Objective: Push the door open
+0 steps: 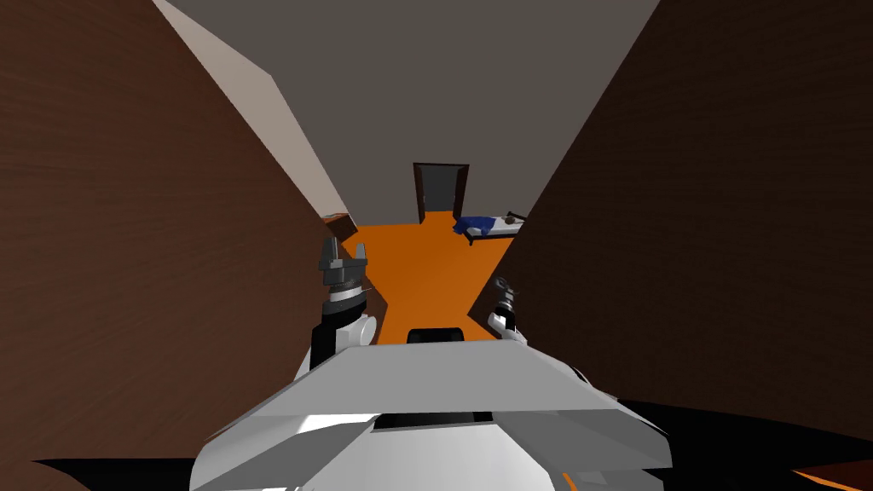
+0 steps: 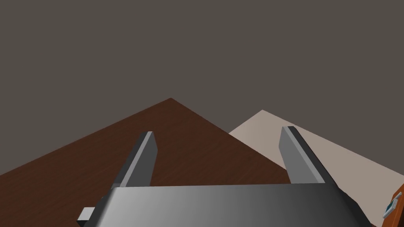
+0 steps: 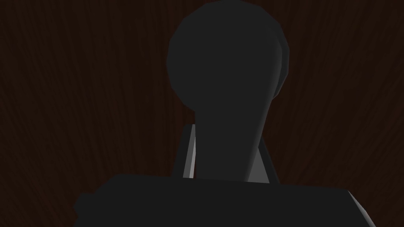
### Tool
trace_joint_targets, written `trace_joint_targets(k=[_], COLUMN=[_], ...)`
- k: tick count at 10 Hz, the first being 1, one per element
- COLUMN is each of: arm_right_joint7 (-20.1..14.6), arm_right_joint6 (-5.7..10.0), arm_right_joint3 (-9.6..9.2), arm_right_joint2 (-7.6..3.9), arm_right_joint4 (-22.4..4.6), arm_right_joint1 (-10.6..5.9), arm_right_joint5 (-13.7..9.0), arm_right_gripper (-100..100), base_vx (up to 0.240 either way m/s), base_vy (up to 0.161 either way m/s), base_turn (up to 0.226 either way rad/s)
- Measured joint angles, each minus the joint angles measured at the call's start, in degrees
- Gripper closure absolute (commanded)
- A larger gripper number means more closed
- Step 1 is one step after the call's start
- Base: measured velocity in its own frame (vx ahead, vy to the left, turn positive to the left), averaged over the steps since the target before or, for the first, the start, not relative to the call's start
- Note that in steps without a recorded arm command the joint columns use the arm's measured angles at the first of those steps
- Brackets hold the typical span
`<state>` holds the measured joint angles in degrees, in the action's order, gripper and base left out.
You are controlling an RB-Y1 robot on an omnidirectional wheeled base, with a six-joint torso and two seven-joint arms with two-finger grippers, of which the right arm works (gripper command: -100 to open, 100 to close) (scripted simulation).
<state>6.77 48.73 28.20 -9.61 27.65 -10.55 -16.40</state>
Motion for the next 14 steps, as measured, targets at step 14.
trace_joint_targets(k=[14], arm_right_joint7=[2.8], arm_right_joint6=[0.78], arm_right_joint3=[7.44], arm_right_joint2=[-1.76], arm_right_joint4=[-1.0], arm_right_joint1=[1.44], arm_right_joint5=[-4.7], arm_right_gripper=[100], base_vx=[0.162], base_vy=[-0.016], base_turn=[-0.042])
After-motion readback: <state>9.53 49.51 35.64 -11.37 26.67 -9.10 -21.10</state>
